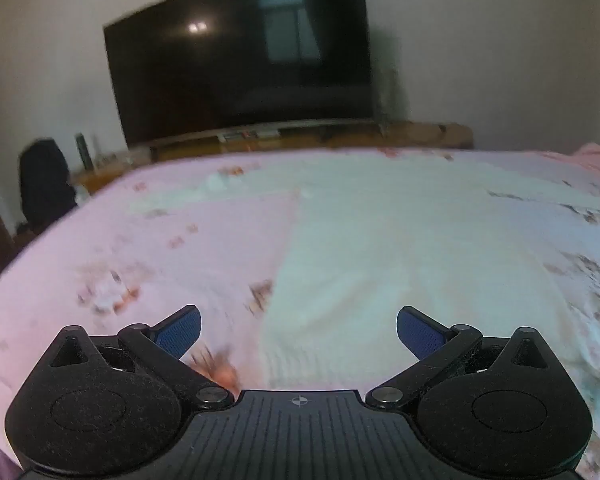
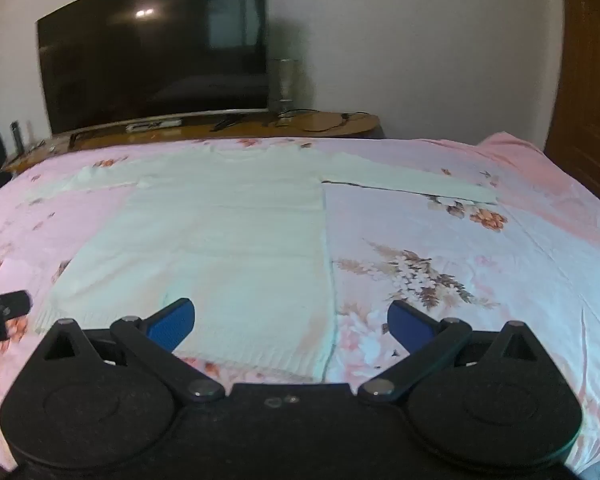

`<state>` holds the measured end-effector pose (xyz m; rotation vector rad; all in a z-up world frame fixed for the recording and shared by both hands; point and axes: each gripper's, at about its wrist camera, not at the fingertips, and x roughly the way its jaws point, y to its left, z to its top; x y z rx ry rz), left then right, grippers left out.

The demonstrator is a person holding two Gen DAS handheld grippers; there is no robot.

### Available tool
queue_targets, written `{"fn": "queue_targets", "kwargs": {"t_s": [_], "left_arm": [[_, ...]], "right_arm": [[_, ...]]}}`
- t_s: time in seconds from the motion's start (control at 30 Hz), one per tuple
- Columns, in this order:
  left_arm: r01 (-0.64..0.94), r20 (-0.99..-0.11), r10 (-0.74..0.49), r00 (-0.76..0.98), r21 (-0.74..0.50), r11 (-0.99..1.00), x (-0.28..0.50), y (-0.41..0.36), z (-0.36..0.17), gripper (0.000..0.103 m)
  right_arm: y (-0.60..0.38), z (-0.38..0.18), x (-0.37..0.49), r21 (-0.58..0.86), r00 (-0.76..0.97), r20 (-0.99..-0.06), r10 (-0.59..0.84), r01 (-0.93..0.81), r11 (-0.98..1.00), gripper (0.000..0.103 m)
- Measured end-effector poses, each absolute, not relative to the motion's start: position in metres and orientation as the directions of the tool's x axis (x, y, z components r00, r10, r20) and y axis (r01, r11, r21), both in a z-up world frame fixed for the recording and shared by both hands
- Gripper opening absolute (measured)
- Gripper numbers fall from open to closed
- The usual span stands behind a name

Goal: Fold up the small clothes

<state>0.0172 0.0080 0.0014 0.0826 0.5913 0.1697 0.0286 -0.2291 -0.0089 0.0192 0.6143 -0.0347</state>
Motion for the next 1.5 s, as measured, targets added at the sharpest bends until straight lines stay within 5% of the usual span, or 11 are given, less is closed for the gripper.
{"fn": "queue_targets", "kwargs": {"t_s": [0.23, 0.27, 0.37, 0.4, 0.53, 0.6, 0.87, 1.1, 1.33, 1.5], "left_arm": [[-0.171, -0.556, 0.192, 0.809, 0.09, 0.981, 0.095, 0.043, -0.002, 0.103], [-0.186, -0.544, 0.2, 0.815, 0.081, 0.979, 0.107, 0.05, -0.004, 0.103], [-0.235, -0.562, 0.221, 0.797, 0.048, 0.971, 0.144, 0.073, -0.017, 0.103], [-0.258, -0.58, 0.239, 0.779, 0.051, 0.965, 0.154, 0.079, -0.024, 0.103], [-0.352, -0.651, 0.304, 0.695, 0.06, 0.934, 0.19, 0.106, -0.05, 0.103], [-0.388, -0.683, 0.322, 0.655, 0.062, 0.92, 0.201, 0.117, -0.062, 0.103], [-0.445, -0.761, 0.324, 0.562, 0.053, 0.894, 0.225, 0.129, -0.104, 0.103], [-0.426, -0.758, 0.315, 0.571, 0.054, 0.903, 0.231, 0.118, -0.107, 0.103], [-0.486, -0.774, 0.286, 0.565, -0.032, 0.873, 0.224, 0.141, -0.104, 0.103], [-0.447, -0.792, 0.281, 0.541, 0.012, 0.894, 0.228, 0.14, -0.108, 0.103]], "right_arm": [[-0.28, 0.002, 0.075, 0.119, 0.847, -0.529, -0.046, 0.128, 0.985, 0.103], [-0.298, 0.001, 0.089, 0.165, 0.849, -0.527, -0.035, 0.143, 0.976, 0.1], [-0.35, -0.009, 0.135, 0.252, 0.824, -0.565, -0.048, 0.228, 0.94, 0.067], [-0.37, -0.014, 0.151, 0.295, 0.822, -0.567, -0.048, 0.257, 0.92, 0.063], [-0.445, -0.053, 0.215, 0.504, 0.803, -0.595, -0.026, 0.399, 0.766, 0.063], [-0.483, -0.075, 0.244, 0.591, 0.809, -0.586, -0.039, 0.46, 0.663, 0.051], [-0.554, -0.134, 0.323, 0.712, 0.82, -0.567, -0.085, 0.539, 0.45, 0.037], [-0.573, -0.136, 0.347, 0.705, 0.825, -0.556, -0.105, 0.535, 0.467, 0.003], [-0.546, -0.091, 0.367, 0.545, 0.816, -0.557, -0.154, 0.499, 0.674, 0.004], [-0.461, -0.036, 0.401, 0.387, 0.875, -0.479, -0.075, 0.286, 0.877, 0.004]]}}
